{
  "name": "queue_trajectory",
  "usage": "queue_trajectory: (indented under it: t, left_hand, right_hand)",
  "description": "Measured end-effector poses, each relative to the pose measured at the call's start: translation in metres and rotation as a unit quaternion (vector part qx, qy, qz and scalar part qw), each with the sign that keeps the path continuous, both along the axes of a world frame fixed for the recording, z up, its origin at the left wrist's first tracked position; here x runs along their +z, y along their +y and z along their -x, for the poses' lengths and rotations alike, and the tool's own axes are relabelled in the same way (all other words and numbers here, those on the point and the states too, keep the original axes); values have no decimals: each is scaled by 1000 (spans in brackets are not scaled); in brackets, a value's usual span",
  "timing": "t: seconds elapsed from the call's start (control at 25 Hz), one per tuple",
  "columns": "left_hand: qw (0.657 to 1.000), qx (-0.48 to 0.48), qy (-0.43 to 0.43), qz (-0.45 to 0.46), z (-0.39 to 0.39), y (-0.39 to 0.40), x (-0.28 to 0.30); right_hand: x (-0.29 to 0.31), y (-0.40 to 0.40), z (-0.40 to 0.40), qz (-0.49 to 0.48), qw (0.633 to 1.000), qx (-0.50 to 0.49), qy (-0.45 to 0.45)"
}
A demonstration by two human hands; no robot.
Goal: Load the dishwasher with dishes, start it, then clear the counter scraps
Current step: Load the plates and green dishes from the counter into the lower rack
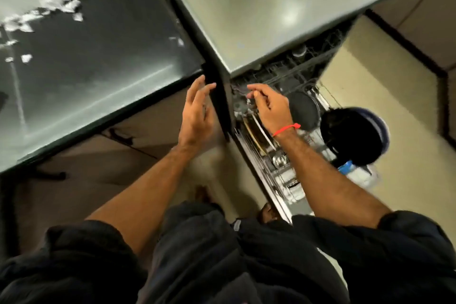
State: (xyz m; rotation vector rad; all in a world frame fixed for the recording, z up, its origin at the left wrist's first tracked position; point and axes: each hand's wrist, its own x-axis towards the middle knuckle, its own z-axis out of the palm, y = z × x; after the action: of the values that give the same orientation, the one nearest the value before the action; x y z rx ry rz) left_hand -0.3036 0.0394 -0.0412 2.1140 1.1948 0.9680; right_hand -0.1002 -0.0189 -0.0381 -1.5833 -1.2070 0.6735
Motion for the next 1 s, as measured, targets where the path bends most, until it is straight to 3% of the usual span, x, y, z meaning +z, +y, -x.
queue_trajectory:
  t: [0.24, 0.52, 0.72, 1.0]
  left_hand:
    - [985, 166, -26, -42, 172, 14, 57]
    - [934, 348, -65, -43, 392, 17, 63]
    - [893, 445, -55, 36, 517, 24, 53]
    - [881, 426, -92, 185, 570, 51, 48]
  right_hand:
    - [65, 69, 153, -47, 987, 153, -18]
    - [101, 133, 371, -28, 942, 330, -47]
    - [110, 169, 509, 31, 903, 421, -76]
    - [100, 202, 584, 82, 896, 424, -104]
